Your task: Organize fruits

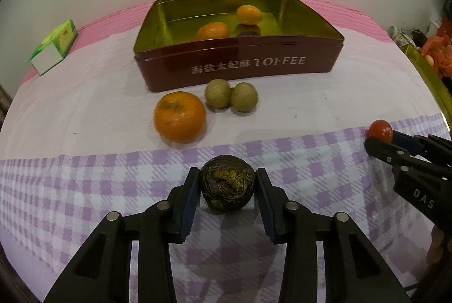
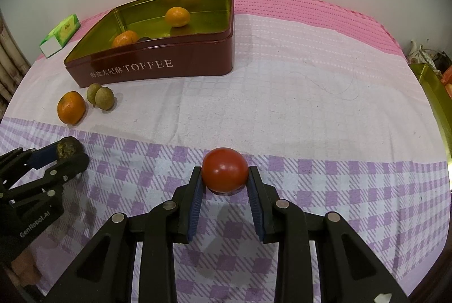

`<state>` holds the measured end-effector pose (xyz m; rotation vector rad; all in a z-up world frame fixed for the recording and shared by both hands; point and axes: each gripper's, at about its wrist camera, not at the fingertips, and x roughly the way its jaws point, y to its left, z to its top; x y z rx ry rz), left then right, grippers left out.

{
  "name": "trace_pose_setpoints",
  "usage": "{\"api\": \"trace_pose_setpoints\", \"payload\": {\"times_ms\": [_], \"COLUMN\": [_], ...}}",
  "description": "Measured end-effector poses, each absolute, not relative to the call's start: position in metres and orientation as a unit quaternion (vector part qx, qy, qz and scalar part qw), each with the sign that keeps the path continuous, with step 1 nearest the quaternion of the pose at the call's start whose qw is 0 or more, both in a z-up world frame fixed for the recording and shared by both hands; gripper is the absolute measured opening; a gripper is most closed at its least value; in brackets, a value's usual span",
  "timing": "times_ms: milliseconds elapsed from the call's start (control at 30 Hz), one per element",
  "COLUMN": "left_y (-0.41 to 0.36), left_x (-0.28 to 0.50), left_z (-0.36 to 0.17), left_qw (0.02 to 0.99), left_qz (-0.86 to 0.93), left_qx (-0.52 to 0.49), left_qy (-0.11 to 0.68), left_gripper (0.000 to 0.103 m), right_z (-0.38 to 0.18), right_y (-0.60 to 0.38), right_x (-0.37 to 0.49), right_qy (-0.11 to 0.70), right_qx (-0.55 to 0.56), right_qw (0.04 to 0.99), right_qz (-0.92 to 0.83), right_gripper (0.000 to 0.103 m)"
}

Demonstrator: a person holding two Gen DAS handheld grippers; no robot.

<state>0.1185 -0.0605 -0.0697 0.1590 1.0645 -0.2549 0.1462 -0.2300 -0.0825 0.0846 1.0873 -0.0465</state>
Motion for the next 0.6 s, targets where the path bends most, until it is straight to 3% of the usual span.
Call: {"api": "trace_pose_setpoints", "payload": {"times_ms": [600], "left_y": [-0.047], "left_x": [0.119], "left_z": [-0.07], "left_qw": [0.852], "left_qz": [-0.111], "left_qx": [0.066], "left_qy": [0.507], "left_gripper": [0.04], "right_z": [-0.084], "right_y": [-0.23], "right_x": [0.149], "right_qy": [0.525], "right_qx": [0.036], "right_qw": [0.85], "right_qz": [-0.029], "right_gripper": [0.029]}}
